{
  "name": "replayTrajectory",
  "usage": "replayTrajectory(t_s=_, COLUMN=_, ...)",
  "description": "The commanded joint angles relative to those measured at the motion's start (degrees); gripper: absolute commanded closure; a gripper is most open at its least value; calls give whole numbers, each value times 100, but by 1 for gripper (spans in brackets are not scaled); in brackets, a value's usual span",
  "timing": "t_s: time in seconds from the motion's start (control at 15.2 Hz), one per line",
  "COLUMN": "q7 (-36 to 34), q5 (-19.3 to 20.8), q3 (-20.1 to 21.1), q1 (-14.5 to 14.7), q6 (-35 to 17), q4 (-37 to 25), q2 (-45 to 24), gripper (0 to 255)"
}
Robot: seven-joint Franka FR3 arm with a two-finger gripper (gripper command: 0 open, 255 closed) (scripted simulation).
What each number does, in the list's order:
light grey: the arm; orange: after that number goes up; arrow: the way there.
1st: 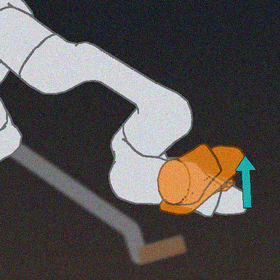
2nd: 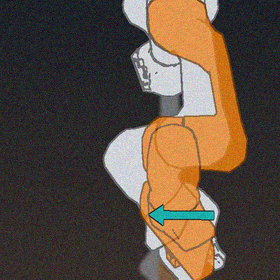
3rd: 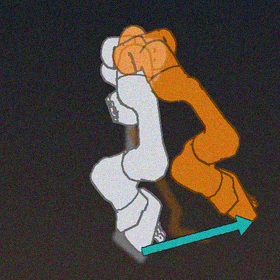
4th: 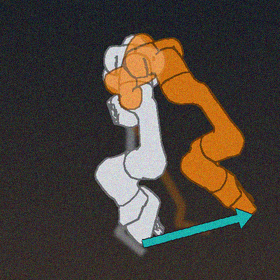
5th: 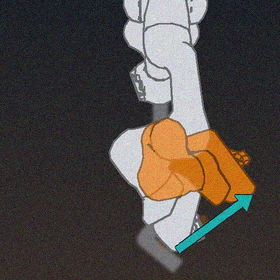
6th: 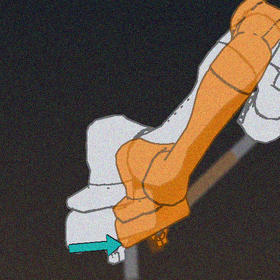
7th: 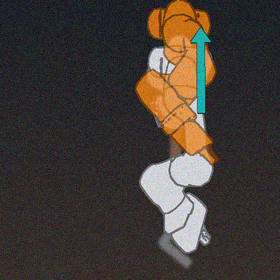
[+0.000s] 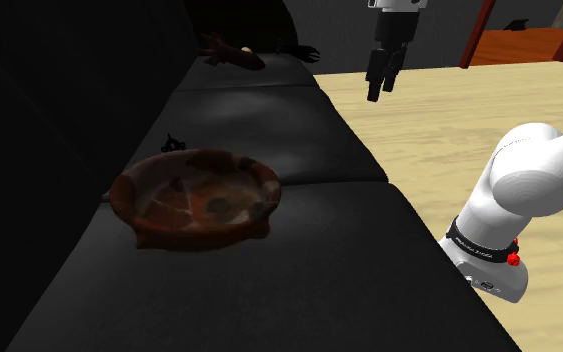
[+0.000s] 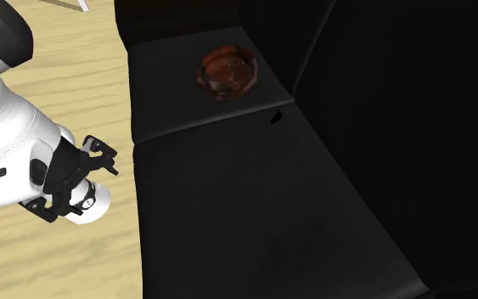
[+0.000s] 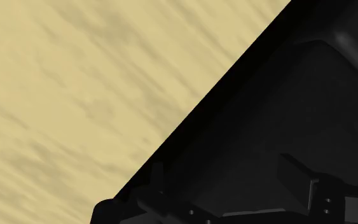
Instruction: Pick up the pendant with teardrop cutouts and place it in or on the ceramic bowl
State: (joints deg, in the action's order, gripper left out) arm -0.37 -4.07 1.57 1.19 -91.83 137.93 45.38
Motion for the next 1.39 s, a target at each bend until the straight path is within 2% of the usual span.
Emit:
replayTrajectory(t_s=0.0, q7=0, q5=0, q3=0, q1=0, q6=0, q4=0, q2=0, gripper=0)
replayTrajectory(t_s=0.4, q7=-1058, q5=-554, q3=832, q1=169, q6=-948, q4=232, q2=-39, gripper=0)
replayTrajectory(t_s=0.73, q7=-1940, q5=-849, q3=1584, q1=214, q6=-1790, q4=180, q2=-344, gripper=0)
replayTrajectory(t_s=1.06, q7=-2866, q5=-902, q3=2390, q1=93, q6=-2610, q4=-101, q2=-858, gripper=0)
replayTrajectory(t_s=1.32, q7=-3683, q5=-704, q3=3097, q1=-173, q6=-3198, q4=-488, q2=-1380, gripper=0)
